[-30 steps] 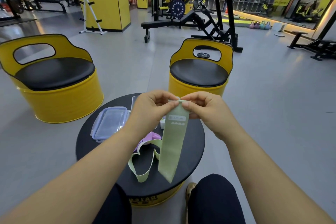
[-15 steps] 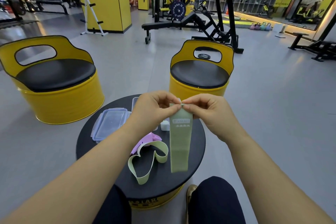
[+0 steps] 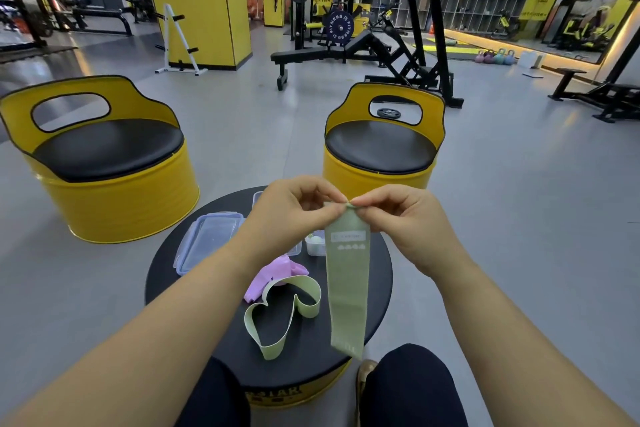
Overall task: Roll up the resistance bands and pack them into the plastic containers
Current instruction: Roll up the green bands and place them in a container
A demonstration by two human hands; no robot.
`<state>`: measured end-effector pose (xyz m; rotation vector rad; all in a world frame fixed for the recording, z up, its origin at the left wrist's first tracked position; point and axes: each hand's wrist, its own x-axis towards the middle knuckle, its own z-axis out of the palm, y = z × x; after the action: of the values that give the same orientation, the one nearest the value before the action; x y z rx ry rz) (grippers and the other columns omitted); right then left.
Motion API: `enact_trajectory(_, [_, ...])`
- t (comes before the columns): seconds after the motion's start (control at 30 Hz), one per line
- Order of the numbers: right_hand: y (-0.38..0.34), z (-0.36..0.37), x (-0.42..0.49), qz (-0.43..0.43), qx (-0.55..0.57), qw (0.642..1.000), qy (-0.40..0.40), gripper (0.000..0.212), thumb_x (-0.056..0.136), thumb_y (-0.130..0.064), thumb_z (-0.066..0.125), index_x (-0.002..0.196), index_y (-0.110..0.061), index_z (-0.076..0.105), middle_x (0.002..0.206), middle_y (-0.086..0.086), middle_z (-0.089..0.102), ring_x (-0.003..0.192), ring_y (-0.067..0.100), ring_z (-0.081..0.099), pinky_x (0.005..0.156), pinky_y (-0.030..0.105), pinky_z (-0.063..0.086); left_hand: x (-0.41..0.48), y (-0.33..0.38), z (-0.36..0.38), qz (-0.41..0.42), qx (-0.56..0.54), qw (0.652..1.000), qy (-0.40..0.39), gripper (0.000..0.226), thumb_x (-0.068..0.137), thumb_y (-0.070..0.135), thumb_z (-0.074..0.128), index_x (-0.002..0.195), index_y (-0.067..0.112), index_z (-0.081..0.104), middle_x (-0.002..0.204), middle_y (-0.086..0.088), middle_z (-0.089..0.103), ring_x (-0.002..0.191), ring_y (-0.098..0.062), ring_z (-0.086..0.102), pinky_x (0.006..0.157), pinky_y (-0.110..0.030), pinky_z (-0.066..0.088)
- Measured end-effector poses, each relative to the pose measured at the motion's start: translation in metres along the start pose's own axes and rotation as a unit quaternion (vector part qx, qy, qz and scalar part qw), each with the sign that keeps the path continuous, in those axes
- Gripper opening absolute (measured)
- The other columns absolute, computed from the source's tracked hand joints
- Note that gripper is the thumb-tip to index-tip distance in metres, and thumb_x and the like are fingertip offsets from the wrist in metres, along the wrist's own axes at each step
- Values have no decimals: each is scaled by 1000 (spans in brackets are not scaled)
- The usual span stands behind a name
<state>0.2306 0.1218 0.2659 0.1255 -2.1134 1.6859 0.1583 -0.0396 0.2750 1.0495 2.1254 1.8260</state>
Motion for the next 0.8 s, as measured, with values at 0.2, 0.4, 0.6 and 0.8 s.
enact_trajectory(0.2, [3, -1, 0, -23, -51, 998, 13, 29, 83, 8, 63, 76, -19, 71, 72, -10, 72, 73, 9, 67, 71, 26, 57, -1, 4, 0, -25, -26, 999, -19, 16, 81, 0, 69, 78, 16, 70, 77, -14, 69, 72, -18, 65, 69, -27, 57])
enact_trajectory(0.4, [-1, 0, 1, 47, 19, 998, -22, 21, 86, 9, 57, 80, -9, 68, 70, -9, 71, 73, 8, 69, 64, 24, 57, -1, 0, 6, 63, 95, 992, 45, 23, 76, -4, 70, 74, 19, 71, 66, 16, 66, 65, 2, 61, 67, -12, 50])
enact_trajectory(0.6, [-1, -1, 2, 98, 33, 994, -30, 9, 84, -3, 64, 87, -8, 71, 80, 2, 73, 79, 15, 70, 67, 26, 59, -2, -8, 5, 107, 133, 983, 61, 26, 76, -2, 70, 78, 24, 70, 75, 14, 67, 72, 3, 64, 71, -16, 54])
enact_trajectory(0.8, [2, -1, 6, 114, -7, 993, -28, 14, 81, -6, 69, 94, -11, 72, 92, 10, 74, 88, 22, 70, 76, 33, 59, -1, -8, 3, 91, 127, 986, 50, 33, 75, -6, 69, 74, 27, 69, 71, 22, 65, 71, 7, 63, 70, -12, 52])
